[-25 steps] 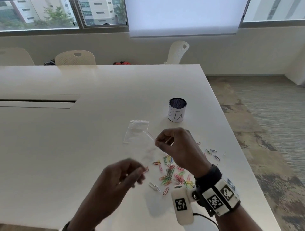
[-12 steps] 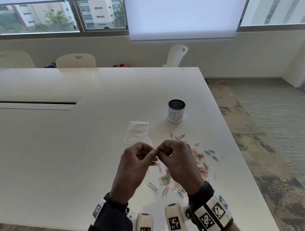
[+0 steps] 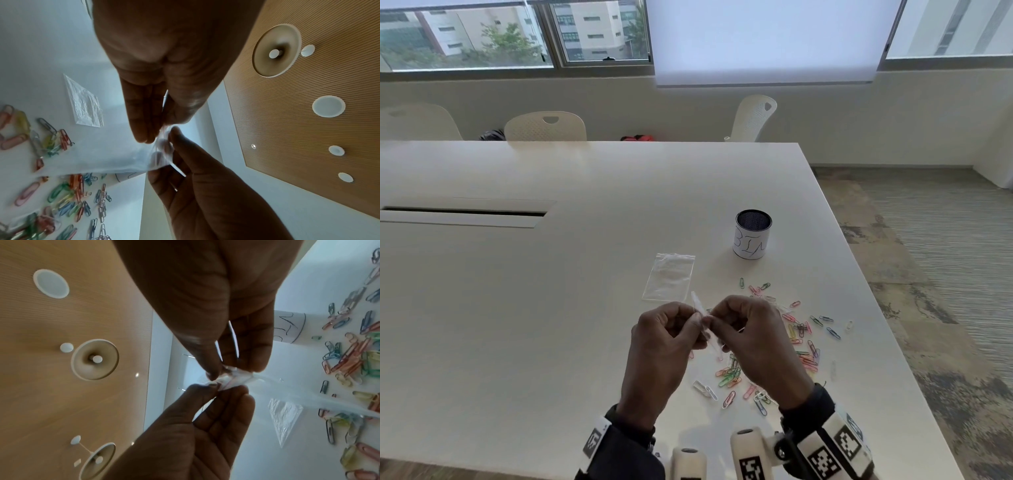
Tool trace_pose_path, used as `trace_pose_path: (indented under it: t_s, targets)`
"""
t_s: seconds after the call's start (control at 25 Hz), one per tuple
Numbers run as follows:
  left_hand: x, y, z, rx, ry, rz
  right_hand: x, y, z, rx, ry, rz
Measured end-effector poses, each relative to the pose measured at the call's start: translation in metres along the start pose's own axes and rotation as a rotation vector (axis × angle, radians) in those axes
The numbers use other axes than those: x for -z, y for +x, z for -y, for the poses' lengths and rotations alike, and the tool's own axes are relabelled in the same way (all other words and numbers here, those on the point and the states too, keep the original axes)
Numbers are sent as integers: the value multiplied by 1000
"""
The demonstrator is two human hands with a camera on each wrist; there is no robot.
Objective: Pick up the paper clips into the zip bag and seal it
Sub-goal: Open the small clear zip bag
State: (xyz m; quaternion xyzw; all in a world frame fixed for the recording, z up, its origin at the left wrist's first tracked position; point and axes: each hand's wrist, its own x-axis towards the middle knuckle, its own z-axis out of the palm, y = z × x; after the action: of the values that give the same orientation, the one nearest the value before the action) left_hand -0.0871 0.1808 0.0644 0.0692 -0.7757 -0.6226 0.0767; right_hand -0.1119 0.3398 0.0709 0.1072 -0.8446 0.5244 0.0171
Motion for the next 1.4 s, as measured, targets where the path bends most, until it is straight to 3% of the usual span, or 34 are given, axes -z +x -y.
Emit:
trace_pose_path:
  t_s: [0.16,0.36,0.52,0.76,0.92,1.04,1.12,1.28,1.4]
  targets:
    - [0,-3,0,-87,131,18,-7,3,4,91,-81,-44]
    - [-2,-3,1,-190,246,-42,-10,1,6,74,-38,-37]
    - [-2,-1,1,-210,259,-82,-14,1,4,72,-133,-110]
    - [0,1,8,-282,353,-47,-18,4,5,121,-188,-134]
    - [2,5,9,-275,388,-150,-18,5,3,95,-212,-223]
    - [2,8,9,-289,358,-209,-21,4,3,14,-155,-99]
    - [0,8,9,-286,325,-206,-25,3,5,-37,-107,-52]
    - [-3,7,9,-241,272,-159,-29,6,5,-69,-48,-115]
    - [2,12,11,-271,374,-200,-28,8,5,-102,-231,-168]
